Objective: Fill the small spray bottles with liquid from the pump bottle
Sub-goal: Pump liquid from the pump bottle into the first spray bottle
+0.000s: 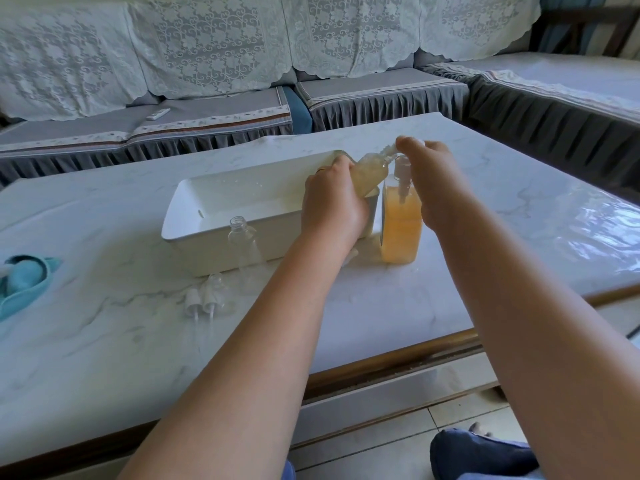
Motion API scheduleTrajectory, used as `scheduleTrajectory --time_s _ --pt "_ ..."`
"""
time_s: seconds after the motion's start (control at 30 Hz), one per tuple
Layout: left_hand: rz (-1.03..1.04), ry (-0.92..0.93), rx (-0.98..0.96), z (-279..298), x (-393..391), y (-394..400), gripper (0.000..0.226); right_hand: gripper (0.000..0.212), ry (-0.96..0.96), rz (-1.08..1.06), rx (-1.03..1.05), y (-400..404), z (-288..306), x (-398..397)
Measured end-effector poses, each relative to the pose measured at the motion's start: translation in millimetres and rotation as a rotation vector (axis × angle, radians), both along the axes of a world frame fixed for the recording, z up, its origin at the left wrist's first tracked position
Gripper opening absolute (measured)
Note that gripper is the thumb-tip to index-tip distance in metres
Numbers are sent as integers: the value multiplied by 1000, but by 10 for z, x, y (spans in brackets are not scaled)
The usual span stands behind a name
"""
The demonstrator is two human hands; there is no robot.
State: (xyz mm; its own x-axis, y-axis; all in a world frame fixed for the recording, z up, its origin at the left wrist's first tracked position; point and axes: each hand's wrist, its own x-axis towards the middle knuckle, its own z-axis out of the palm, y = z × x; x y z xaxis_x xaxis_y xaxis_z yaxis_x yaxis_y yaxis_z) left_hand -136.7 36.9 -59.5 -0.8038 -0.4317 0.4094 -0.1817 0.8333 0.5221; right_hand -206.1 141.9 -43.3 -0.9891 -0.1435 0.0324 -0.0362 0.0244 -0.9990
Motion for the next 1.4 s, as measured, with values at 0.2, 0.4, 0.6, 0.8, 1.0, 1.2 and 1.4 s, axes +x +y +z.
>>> scheduleTrajectory --time_s 0.2,0.4,0.6,0.8,1.0,1.2,1.4 --pt "-7 -9 26 7 16 33 34 46 -11 33 -2 26 -9 10" --pt "-4 11 41 65 23 24 37 35 -61 68 -30 42 45 126" --pt "2 13 44 54 15 14 37 51 -51 83 -57 25 23 83" --pt "6 7 22 31 14 6 35 45 -32 24 -30 7 -5 16" --pt "-1 -19 19 -7 14 13 33 43 15 10 -28 -13 -33 32" --pt "-17 11 44 56 23 31 39 51 -31 48 -35 19 -8 41" --pt "-9 15 39 60 27 11 39 51 -51 47 -54 24 18 82"
